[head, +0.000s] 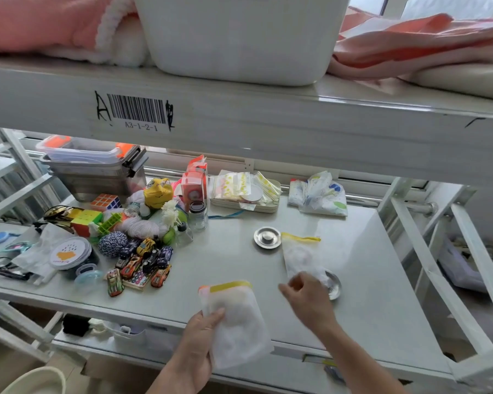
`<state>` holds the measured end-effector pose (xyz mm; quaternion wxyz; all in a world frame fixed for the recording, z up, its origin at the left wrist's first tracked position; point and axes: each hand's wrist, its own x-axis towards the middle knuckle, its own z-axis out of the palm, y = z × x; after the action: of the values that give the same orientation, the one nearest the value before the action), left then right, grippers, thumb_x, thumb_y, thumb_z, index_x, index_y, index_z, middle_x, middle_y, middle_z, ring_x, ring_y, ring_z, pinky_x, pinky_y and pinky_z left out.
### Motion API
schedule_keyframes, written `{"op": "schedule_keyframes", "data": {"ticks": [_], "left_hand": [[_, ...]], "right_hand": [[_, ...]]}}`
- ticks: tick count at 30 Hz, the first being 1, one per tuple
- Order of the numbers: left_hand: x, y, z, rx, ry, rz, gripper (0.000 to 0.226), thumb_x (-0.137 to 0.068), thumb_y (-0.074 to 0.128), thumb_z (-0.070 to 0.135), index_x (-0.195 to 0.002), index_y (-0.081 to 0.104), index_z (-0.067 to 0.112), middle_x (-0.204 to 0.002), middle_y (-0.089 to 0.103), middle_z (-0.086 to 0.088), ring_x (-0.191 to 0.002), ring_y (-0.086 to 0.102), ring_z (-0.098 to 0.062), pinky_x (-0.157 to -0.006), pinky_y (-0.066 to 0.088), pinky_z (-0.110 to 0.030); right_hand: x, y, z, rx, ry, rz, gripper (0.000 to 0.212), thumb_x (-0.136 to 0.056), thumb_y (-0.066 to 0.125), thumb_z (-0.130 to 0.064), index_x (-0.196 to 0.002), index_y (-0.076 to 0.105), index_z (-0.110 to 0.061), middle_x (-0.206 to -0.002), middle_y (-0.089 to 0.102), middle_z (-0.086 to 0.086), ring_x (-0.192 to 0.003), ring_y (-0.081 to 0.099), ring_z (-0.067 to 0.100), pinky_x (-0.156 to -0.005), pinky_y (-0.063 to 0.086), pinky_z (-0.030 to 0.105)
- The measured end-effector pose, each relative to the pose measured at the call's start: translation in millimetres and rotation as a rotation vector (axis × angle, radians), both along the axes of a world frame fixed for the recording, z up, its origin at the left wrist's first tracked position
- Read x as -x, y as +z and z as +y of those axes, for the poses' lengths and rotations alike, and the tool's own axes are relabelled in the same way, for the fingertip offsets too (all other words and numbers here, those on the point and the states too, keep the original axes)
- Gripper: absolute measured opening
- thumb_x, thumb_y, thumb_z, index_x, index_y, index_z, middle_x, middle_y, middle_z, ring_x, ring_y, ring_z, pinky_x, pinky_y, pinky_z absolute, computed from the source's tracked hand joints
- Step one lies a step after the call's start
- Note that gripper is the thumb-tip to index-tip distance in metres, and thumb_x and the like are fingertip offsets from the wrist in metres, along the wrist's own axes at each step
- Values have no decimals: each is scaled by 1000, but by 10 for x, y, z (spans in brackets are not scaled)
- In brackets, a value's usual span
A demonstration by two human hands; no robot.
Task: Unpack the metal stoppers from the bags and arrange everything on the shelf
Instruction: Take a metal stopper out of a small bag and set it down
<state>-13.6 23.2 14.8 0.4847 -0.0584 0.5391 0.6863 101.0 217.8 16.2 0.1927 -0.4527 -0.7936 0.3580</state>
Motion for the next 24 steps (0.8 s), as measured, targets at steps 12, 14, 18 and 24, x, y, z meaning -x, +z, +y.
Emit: {"op": "schedule_keyframes", "data": {"ticks": [12,14,18,24], "left_hand": [[-44,6,114,76,34,71,22,-94,56,5,-108,67,-9,-100,74,-31,-80,73,-42,-72,59,-48],[-41,-5,162,87,44,66,24,-94,55,5,-110,66,-9,-103,73,-32,-90,71,-47,-78,57,-54],[-64,5,277,84,22,84,23,-96,54,8,-108,67,-5,-90,77,-24,-74,74,-36,-79,57,-52],[-121,15,473,-53,13,-20,48,-77,69,25,-112,65,-8,-88,72,-26,-68,69,-33,-62,57,-37]], "right_hand": [[140,-160,652,-450,11,-228,23,-88,56,-13,-66,60,-13,-81,74,15,-82,67,38,-69,46,39],[149,75,655,-305,-105,43,21,-93,58,-16,-78,70,-9,-92,77,17,-88,68,37,-70,46,36],[-11,642,325,-346,-1,392,20,-96,59,-20,-102,76,-12,-119,73,-5,-108,68,10,-85,49,21],[-212,126,-703,-566,491,233,16,-75,64,-34,-86,72,-25,-115,74,-11,-106,68,6,-81,57,23]]}}
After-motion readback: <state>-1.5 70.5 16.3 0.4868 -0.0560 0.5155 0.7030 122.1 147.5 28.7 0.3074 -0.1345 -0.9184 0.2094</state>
